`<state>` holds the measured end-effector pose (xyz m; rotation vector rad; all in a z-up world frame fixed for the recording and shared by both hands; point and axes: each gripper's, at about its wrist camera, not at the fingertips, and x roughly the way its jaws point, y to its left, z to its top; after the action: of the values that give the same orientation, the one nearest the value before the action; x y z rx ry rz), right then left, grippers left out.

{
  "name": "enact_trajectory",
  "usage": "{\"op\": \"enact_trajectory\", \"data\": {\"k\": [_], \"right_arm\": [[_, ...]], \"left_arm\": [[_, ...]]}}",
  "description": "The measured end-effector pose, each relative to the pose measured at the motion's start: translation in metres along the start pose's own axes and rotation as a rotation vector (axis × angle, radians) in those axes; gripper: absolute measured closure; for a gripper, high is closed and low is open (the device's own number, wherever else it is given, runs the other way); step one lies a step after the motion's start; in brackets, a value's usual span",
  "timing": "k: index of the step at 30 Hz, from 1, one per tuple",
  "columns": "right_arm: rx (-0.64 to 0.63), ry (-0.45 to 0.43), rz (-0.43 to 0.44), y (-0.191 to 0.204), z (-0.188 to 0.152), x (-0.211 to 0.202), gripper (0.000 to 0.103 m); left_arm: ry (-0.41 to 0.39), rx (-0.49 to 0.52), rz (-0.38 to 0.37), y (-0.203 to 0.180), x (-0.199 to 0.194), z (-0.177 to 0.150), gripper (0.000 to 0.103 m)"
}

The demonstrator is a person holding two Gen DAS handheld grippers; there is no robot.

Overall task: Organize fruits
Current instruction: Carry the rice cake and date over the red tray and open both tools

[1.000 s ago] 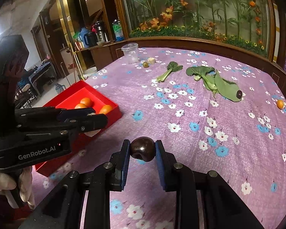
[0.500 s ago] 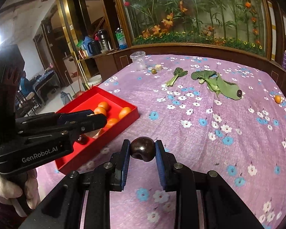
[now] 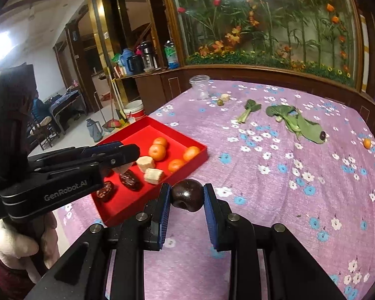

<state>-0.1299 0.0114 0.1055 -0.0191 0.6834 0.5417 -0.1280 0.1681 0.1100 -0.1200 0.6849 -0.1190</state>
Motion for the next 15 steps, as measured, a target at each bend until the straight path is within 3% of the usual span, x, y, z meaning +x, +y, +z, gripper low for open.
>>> {"op": "enact_trajectory", "data": {"k": [8,15], "right_arm": [[-0.052,0.044,0.067,0.032,0.017,0.029,0.074],[-0.077,0.101,0.136,0.062,0.034,0.079,0.074]], "left_arm": [[-0.009,-0.13,0.066,0.065,0.004,0.0,0.074],[0.022,-0.243,0.128,0.132,0.025,0.006,0.074]]}}
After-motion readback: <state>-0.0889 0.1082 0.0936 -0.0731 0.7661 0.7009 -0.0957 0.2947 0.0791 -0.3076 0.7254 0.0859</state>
